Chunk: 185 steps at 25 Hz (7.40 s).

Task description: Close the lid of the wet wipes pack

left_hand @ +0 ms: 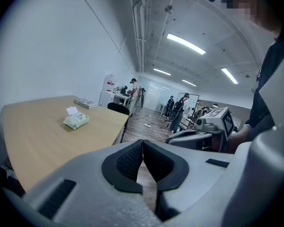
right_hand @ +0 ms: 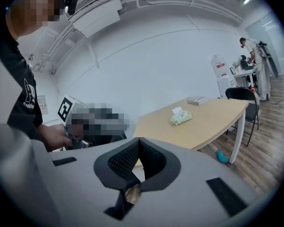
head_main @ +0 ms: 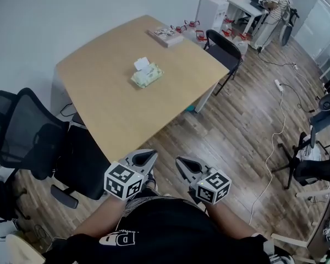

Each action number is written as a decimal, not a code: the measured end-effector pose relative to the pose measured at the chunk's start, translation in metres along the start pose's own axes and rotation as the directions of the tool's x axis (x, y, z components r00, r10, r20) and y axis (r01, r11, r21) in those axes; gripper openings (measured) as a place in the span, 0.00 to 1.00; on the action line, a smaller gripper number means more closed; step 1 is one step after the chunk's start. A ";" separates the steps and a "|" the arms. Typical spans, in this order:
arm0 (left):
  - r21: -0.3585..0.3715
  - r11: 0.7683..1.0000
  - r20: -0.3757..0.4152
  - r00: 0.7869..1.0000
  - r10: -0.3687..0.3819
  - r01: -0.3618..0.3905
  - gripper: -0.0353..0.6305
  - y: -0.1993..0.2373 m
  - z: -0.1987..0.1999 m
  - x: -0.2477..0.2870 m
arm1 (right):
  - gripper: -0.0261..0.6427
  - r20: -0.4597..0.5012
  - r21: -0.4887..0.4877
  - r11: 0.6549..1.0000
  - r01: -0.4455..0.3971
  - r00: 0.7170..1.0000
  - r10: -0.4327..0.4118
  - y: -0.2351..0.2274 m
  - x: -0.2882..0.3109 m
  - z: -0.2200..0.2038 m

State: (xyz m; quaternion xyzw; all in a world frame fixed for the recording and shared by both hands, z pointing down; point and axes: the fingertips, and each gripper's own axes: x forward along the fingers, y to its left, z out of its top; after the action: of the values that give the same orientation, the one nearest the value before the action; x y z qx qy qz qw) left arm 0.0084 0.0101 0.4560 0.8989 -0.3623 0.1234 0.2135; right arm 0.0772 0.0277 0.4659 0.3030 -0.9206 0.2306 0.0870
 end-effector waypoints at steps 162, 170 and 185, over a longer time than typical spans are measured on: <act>0.426 0.904 -0.499 0.826 0.262 -0.030 0.22 0.406 0.040 0.329 | 0.05 -0.172 0.051 0.993 -0.102 0.979 0.110 -0.244 0.246 0.112; 0.440 0.897 -0.513 0.811 0.282 -0.034 0.12 0.414 0.037 0.332 | 0.05 -0.178 0.061 0.993 -0.098 0.978 0.108 -0.247 0.247 0.109; 0.360 0.932 -0.488 0.841 0.234 -0.050 0.13 0.409 0.047 0.325 | 0.05 -0.193 0.045 0.995 -0.094 0.976 0.101 -0.242 0.248 0.108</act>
State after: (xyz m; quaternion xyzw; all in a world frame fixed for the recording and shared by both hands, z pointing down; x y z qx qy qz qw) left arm -0.0470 -0.4710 0.6573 0.8243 -0.3309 0.4379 0.1389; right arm 0.0211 -0.3244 0.5351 0.2350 -0.9171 0.2796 0.1601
